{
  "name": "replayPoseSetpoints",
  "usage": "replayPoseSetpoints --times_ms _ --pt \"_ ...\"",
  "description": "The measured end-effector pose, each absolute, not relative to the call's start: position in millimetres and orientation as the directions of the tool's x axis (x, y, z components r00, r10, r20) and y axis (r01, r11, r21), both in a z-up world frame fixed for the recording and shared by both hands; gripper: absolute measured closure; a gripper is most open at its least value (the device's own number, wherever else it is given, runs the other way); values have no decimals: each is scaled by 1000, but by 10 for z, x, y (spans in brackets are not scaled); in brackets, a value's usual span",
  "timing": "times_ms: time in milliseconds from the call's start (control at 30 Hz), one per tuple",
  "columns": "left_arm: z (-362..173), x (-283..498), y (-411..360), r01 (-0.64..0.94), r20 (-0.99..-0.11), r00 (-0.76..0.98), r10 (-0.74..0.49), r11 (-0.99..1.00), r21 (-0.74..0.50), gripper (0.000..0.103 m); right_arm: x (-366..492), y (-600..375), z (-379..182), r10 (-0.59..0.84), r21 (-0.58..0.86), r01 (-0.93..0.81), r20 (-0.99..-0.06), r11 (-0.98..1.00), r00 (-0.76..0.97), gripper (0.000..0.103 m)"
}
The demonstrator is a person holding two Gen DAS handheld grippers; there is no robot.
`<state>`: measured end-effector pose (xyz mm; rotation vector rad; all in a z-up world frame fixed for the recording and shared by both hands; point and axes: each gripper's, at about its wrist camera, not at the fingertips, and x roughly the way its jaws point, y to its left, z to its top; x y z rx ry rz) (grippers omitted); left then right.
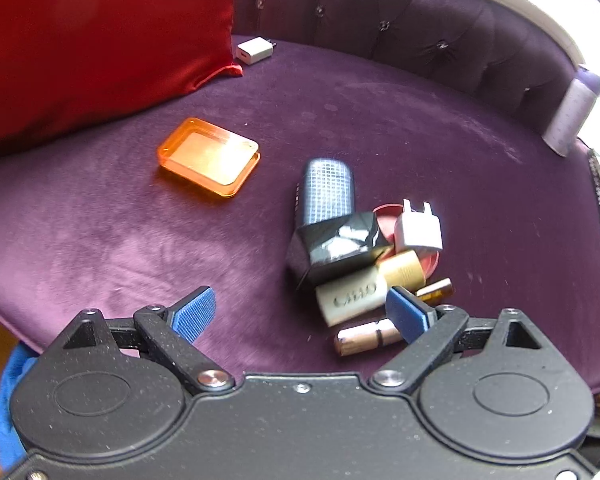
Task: Organize rigid objects
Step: 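Move left tool toward black square compact while right tool approaches rose-gold lipstick, then close left tool on black compact while right tool grips rose-gold lipstick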
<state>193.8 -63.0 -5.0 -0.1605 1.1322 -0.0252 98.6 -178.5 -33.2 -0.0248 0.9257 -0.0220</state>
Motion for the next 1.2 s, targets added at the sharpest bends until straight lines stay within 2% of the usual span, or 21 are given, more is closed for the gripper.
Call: replayPoseSetpoints --times_ms 367,433,500,533,567,667,833,900,967,1033,1133,1200 --pt "-279 2348 -819 -97 -930 361 -70 989 -113 14 1137 -1675 -457 14 -50 -87 -791 995 612 13" --pt "-292 2388 -825 -81 -931 357 -75 991 -111 19 1168 -1660 -460 27 -41 -97 -791 994 611 13" --pt "-310 2419 -828 -51 -933 347 -91 992 -115 41 1198 -1645 -460 30 -41 -102 -791 994 611 12" --pt "-327 2438 -824 -36 -936 337 -104 992 -123 46 1213 -1637 -462 32 -42 -106 -791 993 611 11" --pt "-351 2445 -815 -30 -938 329 -106 992 -123 49 1226 -1627 -464 33 -43 -109 -791 993 611 11" --pt "-422 2451 -769 -22 -943 310 -124 990 -138 50 1293 -1592 -495 36 -49 -123 -797 991 604 10" --pt "-440 2450 -724 1 -942 309 -135 990 -142 48 1411 -1526 -579 21 -81 -146 -808 986 589 9" --pt "-418 2450 -726 6 -937 333 -107 994 -111 37 1441 -1517 -603 18 -85 -150 -813 985 583 9" --pt "-402 2462 -728 7 -929 362 -79 997 -83 31 1468 -1507 -630 14 -90 -149 -814 985 581 9" --pt "-385 2483 -713 3 -922 377 -82 996 -88 29 1485 -1487 -652 12 -90 -148 -816 985 578 9" --pt "-354 2506 -697 -9 -914 392 -107 993 -120 18 1492 -1489 -653 15 -81 -141 -816 987 577 9" --pt "-344 2515 -717 -9 -908 403 -114 992 -129 17 1510 -1505 -661 21 -69 -133 -817 989 576 9"
